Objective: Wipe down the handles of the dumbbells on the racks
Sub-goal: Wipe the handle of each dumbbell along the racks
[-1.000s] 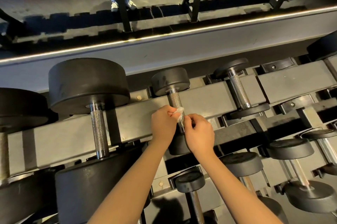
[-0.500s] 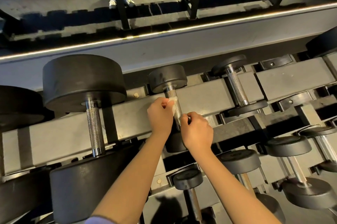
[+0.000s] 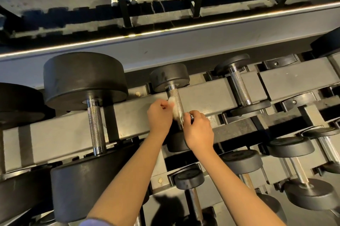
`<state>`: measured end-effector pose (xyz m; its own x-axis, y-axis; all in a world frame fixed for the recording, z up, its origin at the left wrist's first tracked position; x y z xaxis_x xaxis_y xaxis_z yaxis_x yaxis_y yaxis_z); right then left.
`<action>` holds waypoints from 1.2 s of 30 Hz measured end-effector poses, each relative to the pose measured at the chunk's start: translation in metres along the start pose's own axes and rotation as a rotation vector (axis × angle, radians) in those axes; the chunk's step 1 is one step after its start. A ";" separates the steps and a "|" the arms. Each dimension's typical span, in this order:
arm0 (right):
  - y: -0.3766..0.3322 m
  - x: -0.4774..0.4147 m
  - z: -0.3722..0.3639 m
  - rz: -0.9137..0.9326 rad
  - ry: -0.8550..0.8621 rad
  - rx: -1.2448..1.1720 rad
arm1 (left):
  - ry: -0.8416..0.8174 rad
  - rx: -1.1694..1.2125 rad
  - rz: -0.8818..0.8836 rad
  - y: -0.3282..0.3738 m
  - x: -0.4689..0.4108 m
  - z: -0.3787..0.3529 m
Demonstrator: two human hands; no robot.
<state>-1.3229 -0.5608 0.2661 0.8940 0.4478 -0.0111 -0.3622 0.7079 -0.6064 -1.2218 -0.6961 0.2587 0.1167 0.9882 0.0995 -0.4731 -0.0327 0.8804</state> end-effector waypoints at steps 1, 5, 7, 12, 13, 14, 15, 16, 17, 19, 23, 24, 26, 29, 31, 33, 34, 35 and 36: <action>0.000 0.000 0.000 -0.002 0.005 -0.008 | 0.021 -0.002 0.004 0.005 -0.007 0.000; 0.002 0.000 0.000 -0.002 0.028 -0.012 | 0.030 -0.049 -0.034 0.015 -0.016 -0.003; 0.001 0.000 0.000 0.012 0.035 0.008 | -0.015 -0.032 -0.037 0.012 -0.006 -0.004; 0.001 -0.002 0.000 0.014 0.032 0.005 | -0.196 -0.153 -0.061 -0.002 0.017 -0.009; 0.002 -0.002 0.000 0.012 0.030 -0.001 | -0.223 -0.175 -0.070 -0.003 0.020 -0.009; 0.002 -0.002 -0.001 0.011 0.026 -0.011 | -0.253 -0.198 -0.074 -0.003 0.024 -0.009; 0.002 -0.002 -0.002 0.014 0.022 -0.024 | -0.279 -0.215 -0.079 -0.002 0.027 -0.009; 0.001 -0.002 -0.002 0.023 0.019 -0.039 | -0.298 -0.227 -0.086 0.001 0.030 -0.009; -0.001 -0.001 -0.002 0.038 0.018 -0.057 | -0.306 -0.219 -0.094 0.003 0.032 -0.009; -0.005 0.000 0.000 0.075 0.020 -0.123 | -0.283 -0.158 -0.094 0.009 0.033 -0.006; -0.008 -0.004 0.005 0.047 -0.031 -0.390 | -0.264 -0.057 -0.072 0.017 0.034 -0.005; -0.008 -0.005 0.007 0.011 -0.057 -0.463 | -0.284 -0.025 -0.064 0.022 0.034 -0.005; -0.009 -0.014 0.013 -0.014 -0.051 -0.508 | -0.289 -0.042 -0.139 0.039 0.032 0.000; -0.014 -0.031 0.022 0.037 0.028 -0.347 | -0.147 -0.133 -0.422 0.079 0.020 0.016; -0.018 -0.039 0.012 0.089 -0.028 -0.172 | -0.034 -0.164 -0.490 0.092 0.007 0.025; -0.017 -0.037 -0.004 0.113 -0.148 -0.082 | -0.019 -0.226 -0.557 0.093 -0.003 0.023; -0.017 -0.036 -0.009 0.121 -0.171 -0.068 | -0.042 -0.251 -0.579 0.091 -0.006 0.018; -0.017 -0.035 -0.010 0.126 -0.167 -0.065 | -0.066 -0.273 -0.586 0.087 -0.008 0.015; -0.018 -0.033 -0.009 0.124 -0.150 -0.073 | -0.081 -0.303 -0.589 0.082 -0.010 0.012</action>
<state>-1.3440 -0.5931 0.2699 0.7924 0.6094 0.0263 -0.4420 0.6035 -0.6636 -1.2512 -0.7103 0.3355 0.4905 0.8131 -0.3134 -0.5328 0.5645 0.6304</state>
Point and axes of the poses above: each hand's wrist, its own x-axis away from the middle knuckle, its own z-axis out of the back of the hand, y = z × x, the point moved 10 cm from there along -x, towards the middle knuckle, and after that the axes turned 14 degrees about y, right-handed, at the moved point
